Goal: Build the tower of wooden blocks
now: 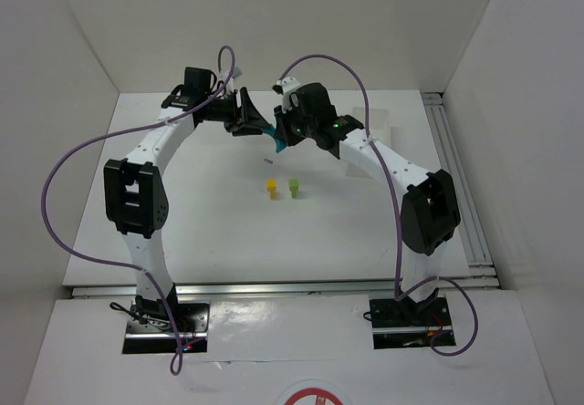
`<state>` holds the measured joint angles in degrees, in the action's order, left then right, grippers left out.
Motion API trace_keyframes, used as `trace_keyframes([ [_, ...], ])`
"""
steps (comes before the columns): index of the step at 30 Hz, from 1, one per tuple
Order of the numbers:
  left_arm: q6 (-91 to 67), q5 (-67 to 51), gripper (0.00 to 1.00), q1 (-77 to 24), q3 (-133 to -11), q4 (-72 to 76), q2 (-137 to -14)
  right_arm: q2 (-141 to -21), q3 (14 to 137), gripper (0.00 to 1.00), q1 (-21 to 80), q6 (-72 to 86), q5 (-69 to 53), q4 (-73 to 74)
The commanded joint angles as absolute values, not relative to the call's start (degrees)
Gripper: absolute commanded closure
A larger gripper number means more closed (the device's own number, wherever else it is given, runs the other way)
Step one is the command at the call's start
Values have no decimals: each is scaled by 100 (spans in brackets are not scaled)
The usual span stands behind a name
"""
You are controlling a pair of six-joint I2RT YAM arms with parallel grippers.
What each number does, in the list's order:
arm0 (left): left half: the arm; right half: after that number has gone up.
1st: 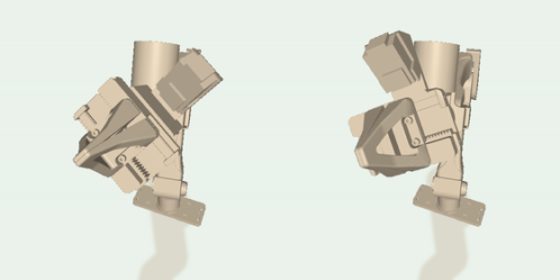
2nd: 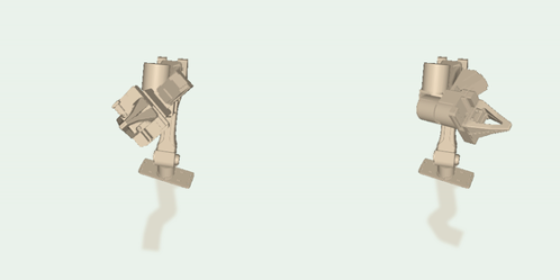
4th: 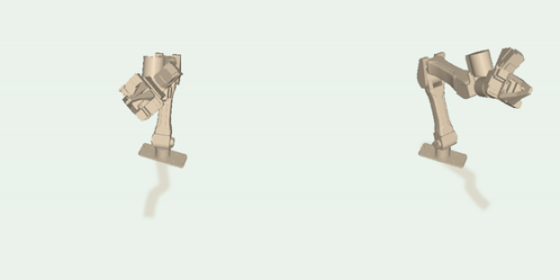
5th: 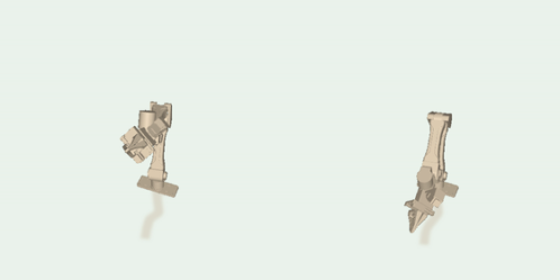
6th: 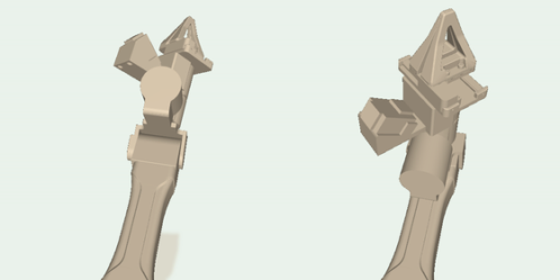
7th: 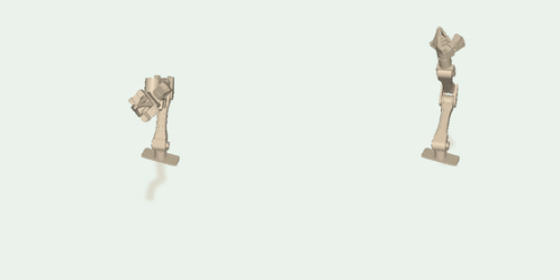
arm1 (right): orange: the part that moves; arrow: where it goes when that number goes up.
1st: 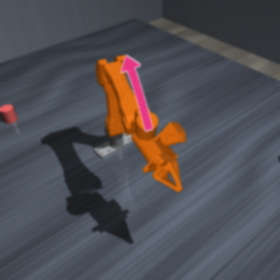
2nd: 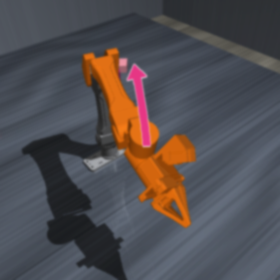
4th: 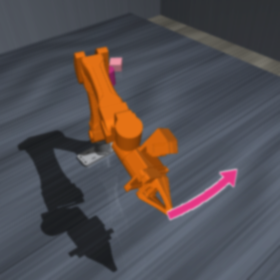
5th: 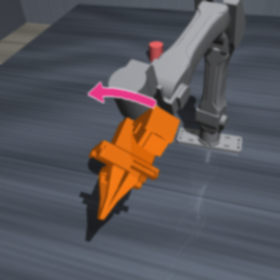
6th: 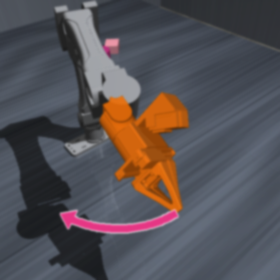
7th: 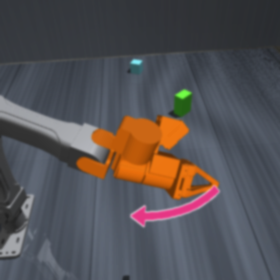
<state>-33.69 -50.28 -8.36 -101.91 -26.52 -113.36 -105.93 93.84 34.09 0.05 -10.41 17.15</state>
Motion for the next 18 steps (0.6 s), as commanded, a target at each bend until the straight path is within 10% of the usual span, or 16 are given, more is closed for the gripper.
trace_keyframes([
  [1,-3428,-5229,39,-826,-10345,-2479,-11399,-10459,9606,85,3384,-88,-1134,1485],
  [18,-3480,-5291,47,-826,-10345,-2426,-11399,-10459,9606,85,3384,-88,-1239,1485],
])
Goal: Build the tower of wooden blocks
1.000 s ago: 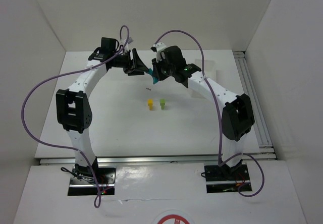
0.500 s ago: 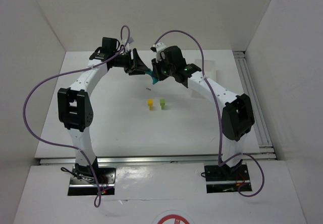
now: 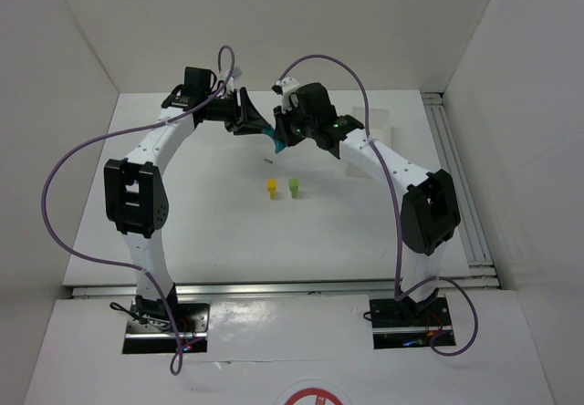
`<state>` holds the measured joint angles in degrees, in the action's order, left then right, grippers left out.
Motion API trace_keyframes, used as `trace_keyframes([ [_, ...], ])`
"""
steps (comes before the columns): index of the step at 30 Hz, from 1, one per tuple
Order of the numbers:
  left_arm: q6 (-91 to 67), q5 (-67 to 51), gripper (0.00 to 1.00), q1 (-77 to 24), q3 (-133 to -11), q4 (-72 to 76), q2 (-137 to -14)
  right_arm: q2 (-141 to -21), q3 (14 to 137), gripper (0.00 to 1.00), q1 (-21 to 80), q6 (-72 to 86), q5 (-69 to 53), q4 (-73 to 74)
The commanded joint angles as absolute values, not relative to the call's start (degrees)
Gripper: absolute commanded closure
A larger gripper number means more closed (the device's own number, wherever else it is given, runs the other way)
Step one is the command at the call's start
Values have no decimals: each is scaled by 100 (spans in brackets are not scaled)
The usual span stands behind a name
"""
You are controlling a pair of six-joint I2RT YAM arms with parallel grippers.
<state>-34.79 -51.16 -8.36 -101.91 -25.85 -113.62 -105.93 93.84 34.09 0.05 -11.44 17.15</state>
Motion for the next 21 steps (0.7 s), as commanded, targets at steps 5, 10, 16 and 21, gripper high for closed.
trace_keyframes([
  [5,-3480,-5344,49,-826,-10292,-2426,-11399,-10459,9659,85,3384,-88,-1239,1538],
  [10,-3480,-5344,49,-826,-10292,-2426,-11399,-10459,9659,85,3437,-88,-1292,1485],
  [16,-3480,-5344,51,-826,-10292,-2426,-11399,-10459,9659,85,3437,-88,-1292,1485],
  [21,-3480,-5344,74,-879,-10292,-2426,-11399,-10459,9659,85,3437,-88,-1240,1485],
])
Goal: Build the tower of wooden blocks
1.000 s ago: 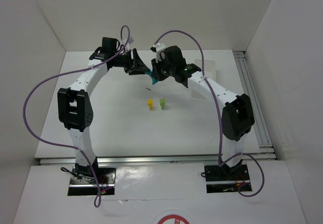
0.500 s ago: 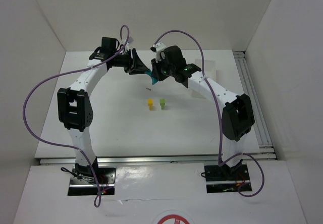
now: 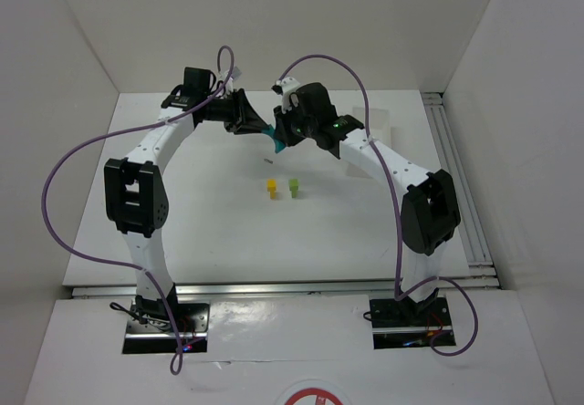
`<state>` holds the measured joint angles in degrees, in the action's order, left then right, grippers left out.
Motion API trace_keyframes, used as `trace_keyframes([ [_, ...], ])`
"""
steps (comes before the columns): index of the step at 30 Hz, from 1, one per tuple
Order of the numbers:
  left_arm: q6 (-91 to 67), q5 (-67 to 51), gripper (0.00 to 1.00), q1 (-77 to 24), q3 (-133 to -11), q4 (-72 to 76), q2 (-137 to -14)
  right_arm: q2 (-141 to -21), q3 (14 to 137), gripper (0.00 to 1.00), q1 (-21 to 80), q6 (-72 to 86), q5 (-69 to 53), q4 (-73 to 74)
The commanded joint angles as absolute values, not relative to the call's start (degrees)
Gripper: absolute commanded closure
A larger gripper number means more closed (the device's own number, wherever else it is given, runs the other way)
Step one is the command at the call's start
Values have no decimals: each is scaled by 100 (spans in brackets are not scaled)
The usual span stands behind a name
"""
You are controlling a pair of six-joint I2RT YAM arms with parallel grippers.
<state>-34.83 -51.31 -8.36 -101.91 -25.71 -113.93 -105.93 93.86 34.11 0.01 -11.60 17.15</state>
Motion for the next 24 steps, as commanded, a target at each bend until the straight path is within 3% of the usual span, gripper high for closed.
trace_keyframes([
  [1,-3428,-5344,76,-879,-10292,-2426,-11399,-10459,9659,84,3437,-88,-1239,1485],
  [2,-3428,-5292,77,-879,-10292,-2426,-11399,-10459,9659,81,3437,-88,-1239,1485],
  [3,-3428,-5291,78,-879,-10292,-2487,-11399,-10459,9659,68,3437,-27,-1239,1555],
  [6,-3428,-5238,86,-879,-10353,-2487,-11399,-10398,9721,47,3384,26,-1327,1678],
  [10,-3314,-5116,97,-817,-10468,-2671,-11399,-10143,9598,30,3270,79,-1327,1679],
  [19,-3068,-5026,100,-589,-10828,-2725,-11575,-9414,9133,26,2533,325,-1853,1600],
  [24,-2927,-6079,100,-475,-10828,-2207,-11750,-9413,8781,28,1812,702,-4039,1021],
])
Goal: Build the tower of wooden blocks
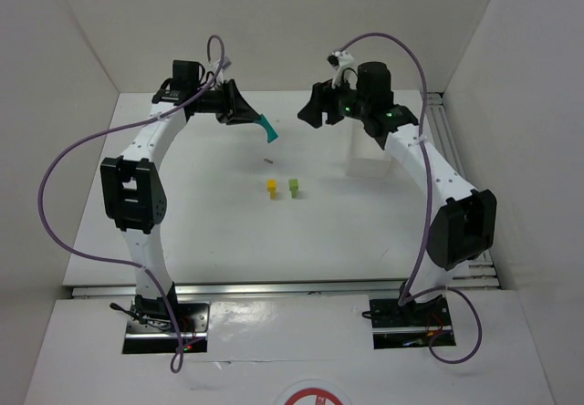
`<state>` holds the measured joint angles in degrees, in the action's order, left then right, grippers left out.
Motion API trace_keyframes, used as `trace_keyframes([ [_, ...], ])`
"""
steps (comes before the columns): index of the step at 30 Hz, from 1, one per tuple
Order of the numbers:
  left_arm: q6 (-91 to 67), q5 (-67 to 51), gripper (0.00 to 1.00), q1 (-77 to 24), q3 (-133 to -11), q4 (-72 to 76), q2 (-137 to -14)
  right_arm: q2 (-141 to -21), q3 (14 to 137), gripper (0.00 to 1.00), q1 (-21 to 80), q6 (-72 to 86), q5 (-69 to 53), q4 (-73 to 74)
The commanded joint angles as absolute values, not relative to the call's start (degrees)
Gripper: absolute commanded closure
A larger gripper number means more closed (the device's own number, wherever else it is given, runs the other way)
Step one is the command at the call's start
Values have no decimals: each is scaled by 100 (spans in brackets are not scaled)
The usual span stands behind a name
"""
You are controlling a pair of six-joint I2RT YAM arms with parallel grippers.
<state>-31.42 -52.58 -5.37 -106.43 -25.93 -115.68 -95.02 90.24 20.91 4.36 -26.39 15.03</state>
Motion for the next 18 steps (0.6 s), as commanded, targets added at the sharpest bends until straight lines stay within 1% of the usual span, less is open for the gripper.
trace_keyframes([
  [1,-2927,-6587,100,-475,-10828,-1945,-11751,-9517,8728,28,1610,886,-4791,680],
  [3,-3093,-6950,100,-475,-10759,-1558,-11812,-9703,8728,28,1477,1055,-5411,457],
  [5,-3409,-7329,100,-475,-10653,-893,-11812,-9992,8920,22,1477,1107,-5930,369],
  [7,-3847,-7592,100,-475,-10416,-137,-11681,-10185,9131,20,1477,1047,-6063,447],
  [8,-3998,-7672,100,-475,-10337,-132,-11681,-10187,9184,20,1546,1046,-6064,448],
  [9,-4147,-7725,100,-475,-10249,355,-11611,-10274,9185,19,1547,1046,-6064,500],
  [11,-4464,-7786,100,-475,-10020,789,-11531,-10397,9316,16,1616,1046,-6064,501],
  [12,-4465,-7787,100,-475,-10020,869,-11531,-10450,9421,13,1617,1046,-6064,501],
  [18,-4772,-7918,100,-475,-9958,1318,-11584,-10986,10037,10,1801,984,-6082,817],
])
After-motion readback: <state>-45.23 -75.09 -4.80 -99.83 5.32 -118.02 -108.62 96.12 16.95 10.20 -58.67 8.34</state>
